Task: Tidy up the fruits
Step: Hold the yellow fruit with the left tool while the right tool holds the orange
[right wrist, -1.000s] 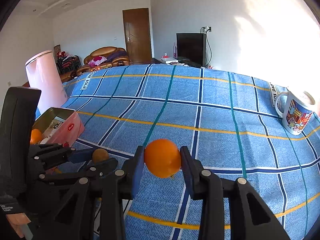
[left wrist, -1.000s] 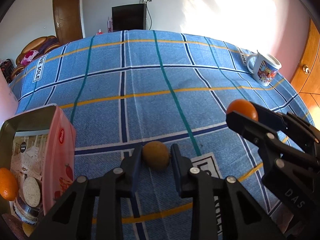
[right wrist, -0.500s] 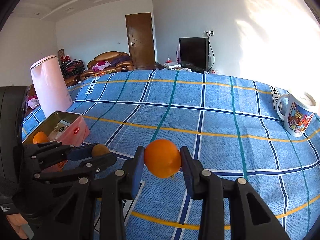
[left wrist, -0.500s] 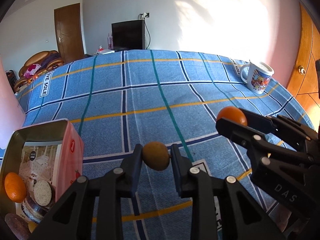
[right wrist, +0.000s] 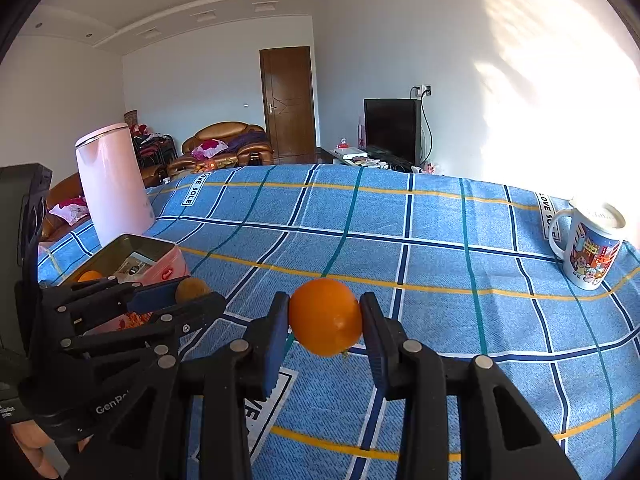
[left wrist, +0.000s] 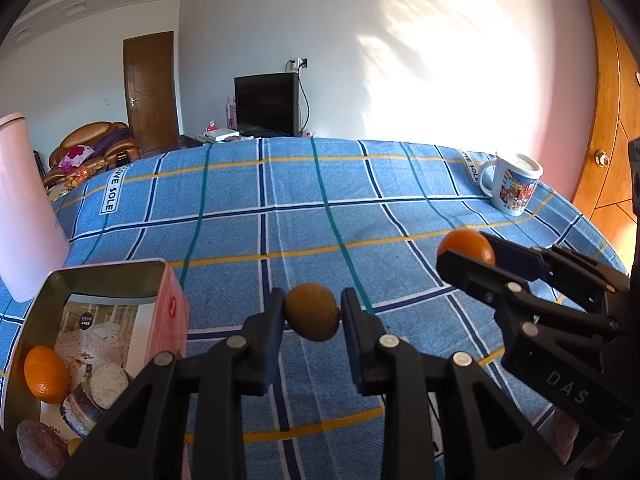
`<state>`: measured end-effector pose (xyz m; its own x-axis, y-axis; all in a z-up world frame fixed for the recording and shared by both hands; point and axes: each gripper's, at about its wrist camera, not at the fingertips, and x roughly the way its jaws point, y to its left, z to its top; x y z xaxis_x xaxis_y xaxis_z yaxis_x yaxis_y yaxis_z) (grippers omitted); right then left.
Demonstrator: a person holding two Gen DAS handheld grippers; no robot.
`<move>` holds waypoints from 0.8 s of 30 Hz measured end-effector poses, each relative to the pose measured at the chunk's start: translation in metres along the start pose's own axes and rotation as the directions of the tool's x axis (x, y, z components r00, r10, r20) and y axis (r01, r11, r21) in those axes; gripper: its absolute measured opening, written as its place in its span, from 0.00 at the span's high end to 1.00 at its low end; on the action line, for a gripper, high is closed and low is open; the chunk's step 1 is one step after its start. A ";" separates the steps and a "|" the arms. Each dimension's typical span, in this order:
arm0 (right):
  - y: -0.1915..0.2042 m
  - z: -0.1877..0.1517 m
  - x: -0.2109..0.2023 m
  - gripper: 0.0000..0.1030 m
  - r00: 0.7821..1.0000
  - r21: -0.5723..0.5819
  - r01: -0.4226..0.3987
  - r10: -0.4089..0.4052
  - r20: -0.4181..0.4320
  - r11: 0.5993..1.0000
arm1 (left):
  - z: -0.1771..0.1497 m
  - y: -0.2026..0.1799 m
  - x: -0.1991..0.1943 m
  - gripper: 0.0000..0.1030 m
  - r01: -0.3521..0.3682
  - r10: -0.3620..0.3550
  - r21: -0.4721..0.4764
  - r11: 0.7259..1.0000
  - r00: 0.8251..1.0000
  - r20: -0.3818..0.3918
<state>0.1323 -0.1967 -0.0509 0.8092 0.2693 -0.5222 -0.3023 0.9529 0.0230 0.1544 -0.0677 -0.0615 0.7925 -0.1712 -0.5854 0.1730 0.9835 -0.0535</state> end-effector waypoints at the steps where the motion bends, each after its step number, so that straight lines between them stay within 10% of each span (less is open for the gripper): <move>1: 0.000 0.000 -0.001 0.63 1.000 -0.002 -0.001 0.001 0.005 1.000 | 0.000 0.000 -0.001 0.71 -0.001 0.001 -0.002 1.000 1.000 0.004; 24: 0.002 -0.002 -0.022 0.63 0.994 -0.014 -0.010 0.011 0.107 1.000 | -0.005 0.004 -0.032 0.71 -0.014 0.015 -0.007 1.000 0.987 0.161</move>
<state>0.1133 -0.2013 -0.0413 0.8549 0.2935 -0.4278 -0.3172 0.9482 0.0167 0.1266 -0.0581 -0.0464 0.8785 -0.1641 -0.4486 0.1580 0.9861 -0.0514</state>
